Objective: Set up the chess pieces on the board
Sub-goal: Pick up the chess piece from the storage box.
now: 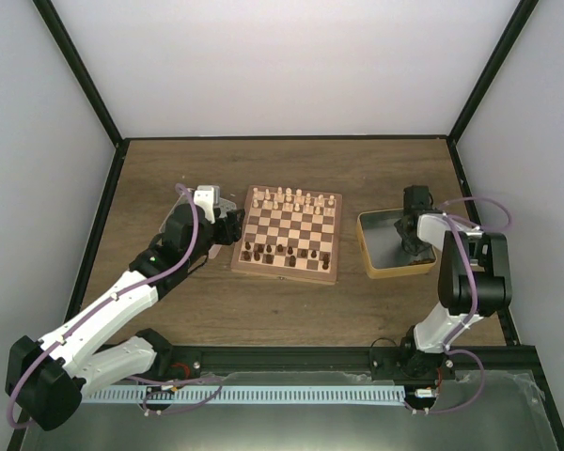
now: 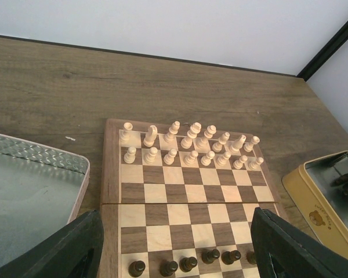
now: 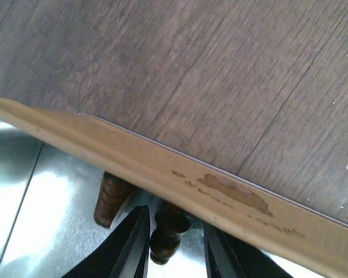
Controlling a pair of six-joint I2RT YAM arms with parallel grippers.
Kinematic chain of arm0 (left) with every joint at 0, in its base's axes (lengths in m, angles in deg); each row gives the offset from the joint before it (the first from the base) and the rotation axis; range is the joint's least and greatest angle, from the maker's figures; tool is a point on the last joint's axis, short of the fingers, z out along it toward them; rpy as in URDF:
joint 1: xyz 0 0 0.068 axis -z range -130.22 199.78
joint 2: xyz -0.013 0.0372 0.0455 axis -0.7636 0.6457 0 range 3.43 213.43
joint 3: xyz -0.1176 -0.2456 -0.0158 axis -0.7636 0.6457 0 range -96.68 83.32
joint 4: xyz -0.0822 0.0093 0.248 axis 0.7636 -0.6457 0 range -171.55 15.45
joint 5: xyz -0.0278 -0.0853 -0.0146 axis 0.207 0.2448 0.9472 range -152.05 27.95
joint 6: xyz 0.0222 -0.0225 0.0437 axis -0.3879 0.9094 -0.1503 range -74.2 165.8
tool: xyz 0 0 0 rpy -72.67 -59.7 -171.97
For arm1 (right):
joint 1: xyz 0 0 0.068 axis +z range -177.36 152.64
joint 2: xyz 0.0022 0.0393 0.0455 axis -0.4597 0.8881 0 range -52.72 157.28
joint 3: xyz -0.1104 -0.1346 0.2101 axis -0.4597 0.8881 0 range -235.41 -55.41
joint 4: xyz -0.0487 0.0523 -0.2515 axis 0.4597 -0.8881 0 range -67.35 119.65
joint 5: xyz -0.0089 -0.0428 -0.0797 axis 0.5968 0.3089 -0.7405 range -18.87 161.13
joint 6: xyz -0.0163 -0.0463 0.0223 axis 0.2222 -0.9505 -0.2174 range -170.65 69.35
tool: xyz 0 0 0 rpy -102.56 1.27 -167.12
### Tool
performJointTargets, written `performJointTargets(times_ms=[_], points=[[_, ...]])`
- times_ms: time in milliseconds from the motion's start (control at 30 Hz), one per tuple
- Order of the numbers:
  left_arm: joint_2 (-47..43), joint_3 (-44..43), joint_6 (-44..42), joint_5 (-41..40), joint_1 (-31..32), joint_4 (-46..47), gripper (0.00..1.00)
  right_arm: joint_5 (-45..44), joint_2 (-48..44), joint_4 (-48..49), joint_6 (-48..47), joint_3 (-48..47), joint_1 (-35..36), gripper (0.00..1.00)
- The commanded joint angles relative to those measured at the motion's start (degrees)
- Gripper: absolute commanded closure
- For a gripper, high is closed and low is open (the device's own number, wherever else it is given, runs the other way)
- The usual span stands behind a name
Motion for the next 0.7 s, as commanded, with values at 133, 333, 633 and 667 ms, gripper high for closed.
performJointTargets(times_ms=[133, 333, 633, 667], points=[[0.1, 0.0, -0.6, -0.3, -0.2, 1.1, 0.28, -2.6, 3.7, 0.1, -0.2, -1.6, -0.7, 0.72], [0.1, -0.1, -0.6, 0.2, -0.2, 1.2, 0.28, 0.1, 2.3, 1.7, -4.0, -0.1, -0.7, 0.89], [-0.4, -0.2, 0.2, 2.6, -0.2, 1.8, 0.28, 21.8, -11.2, 2.3, -17.4, 2.9, -0.6, 0.97], [-0.4, -0.3, 0.5, 3.3, -0.2, 2.3, 0.28, 26.3, -13.6, 2.8, -18.8, 3.3, -0.5, 0.97]])
